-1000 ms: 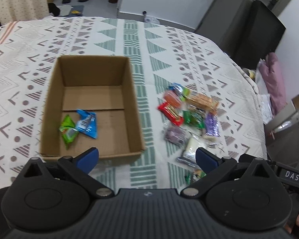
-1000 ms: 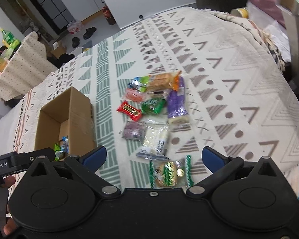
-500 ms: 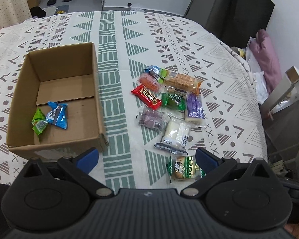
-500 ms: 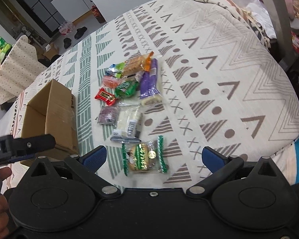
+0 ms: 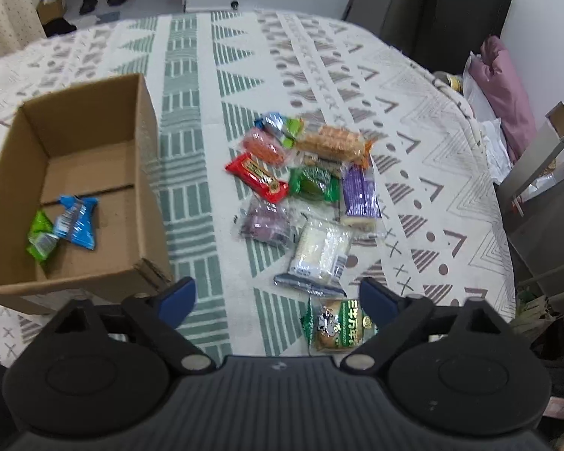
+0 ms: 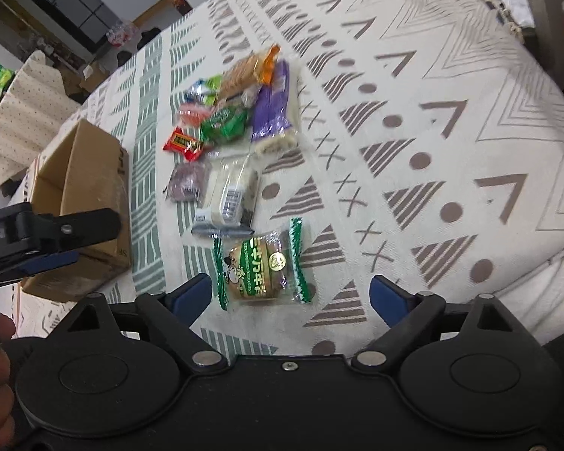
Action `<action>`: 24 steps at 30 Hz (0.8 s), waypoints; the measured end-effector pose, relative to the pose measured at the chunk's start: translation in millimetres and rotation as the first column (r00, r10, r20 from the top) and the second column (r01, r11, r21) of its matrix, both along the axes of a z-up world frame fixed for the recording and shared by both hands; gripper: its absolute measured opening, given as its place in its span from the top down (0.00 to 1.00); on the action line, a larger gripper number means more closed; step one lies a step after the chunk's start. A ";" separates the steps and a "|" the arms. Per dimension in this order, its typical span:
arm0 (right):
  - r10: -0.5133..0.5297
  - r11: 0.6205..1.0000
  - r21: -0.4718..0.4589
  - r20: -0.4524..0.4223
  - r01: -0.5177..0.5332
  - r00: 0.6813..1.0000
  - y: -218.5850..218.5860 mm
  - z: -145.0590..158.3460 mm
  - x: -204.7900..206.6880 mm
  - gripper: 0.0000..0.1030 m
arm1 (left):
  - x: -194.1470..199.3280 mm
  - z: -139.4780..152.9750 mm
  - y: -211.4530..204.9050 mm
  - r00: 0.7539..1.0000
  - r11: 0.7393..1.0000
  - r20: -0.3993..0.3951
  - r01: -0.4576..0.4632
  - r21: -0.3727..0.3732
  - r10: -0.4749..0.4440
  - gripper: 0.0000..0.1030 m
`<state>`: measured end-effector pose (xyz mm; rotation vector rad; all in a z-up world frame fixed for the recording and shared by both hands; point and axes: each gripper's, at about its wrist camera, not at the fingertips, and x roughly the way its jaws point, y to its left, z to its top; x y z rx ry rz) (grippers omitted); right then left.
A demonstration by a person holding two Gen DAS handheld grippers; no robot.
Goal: Organize snacks
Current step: 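Grasp white bread pack with left tool while right tool grasps green-wrapped cake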
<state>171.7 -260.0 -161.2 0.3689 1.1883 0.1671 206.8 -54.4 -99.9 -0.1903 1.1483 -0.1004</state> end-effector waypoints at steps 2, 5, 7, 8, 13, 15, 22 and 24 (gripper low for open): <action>0.014 1.000 -0.009 -0.007 -0.014 1.000 5.3 -4.6 2.7 0.12 | 2.8 -7.5 0.0 1.000 1.000 -0.019 0.001 -0.008 -0.001 0.20; 0.018 1.000 -0.023 -0.028 -0.019 0.999 11.1 -14.1 7.6 0.15 | 6.1 -16.1 0.7 0.999 1.000 -0.032 0.004 -0.019 -0.004 0.25; 0.017 1.000 -0.022 -0.044 -0.018 0.999 13.4 -19.8 11.1 0.17 | 8.5 -20.5 1.4 0.999 1.000 -0.035 0.009 -0.027 -0.010 0.28; 0.018 1.000 -0.019 -0.047 -0.019 0.999 15.0 -21.6 12.7 0.18 | 9.5 -22.4 2.2 0.999 1.000 -0.035 0.011 -0.029 -0.012 0.29; 0.046 0.998 -0.044 -0.041 -0.048 0.998 29.2 -27.7 22.6 0.18 | 14.1 -32.8 6.4 0.999 0.999 -0.046 0.015 -0.048 -0.018 0.34; 0.059 0.996 -0.060 -0.055 -0.062 0.997 35.4 -33.5 25.2 0.21 | 15.2 -35.3 5.9 0.999 0.998 -0.042 0.019 -0.052 -0.022 0.34; 0.069 0.994 -0.086 -0.047 -0.073 0.997 41.9 -36.7 24.3 0.48 | 17.4 -45.4 0.7 0.998 0.997 -0.053 0.030 -0.069 -0.034 0.34; 0.047 0.995 -0.083 -0.050 -0.052 0.998 37.2 -35.6 24.1 0.49 | 18.8 -46.2 -2.3 0.998 0.997 -0.050 0.036 -0.068 -0.039 0.34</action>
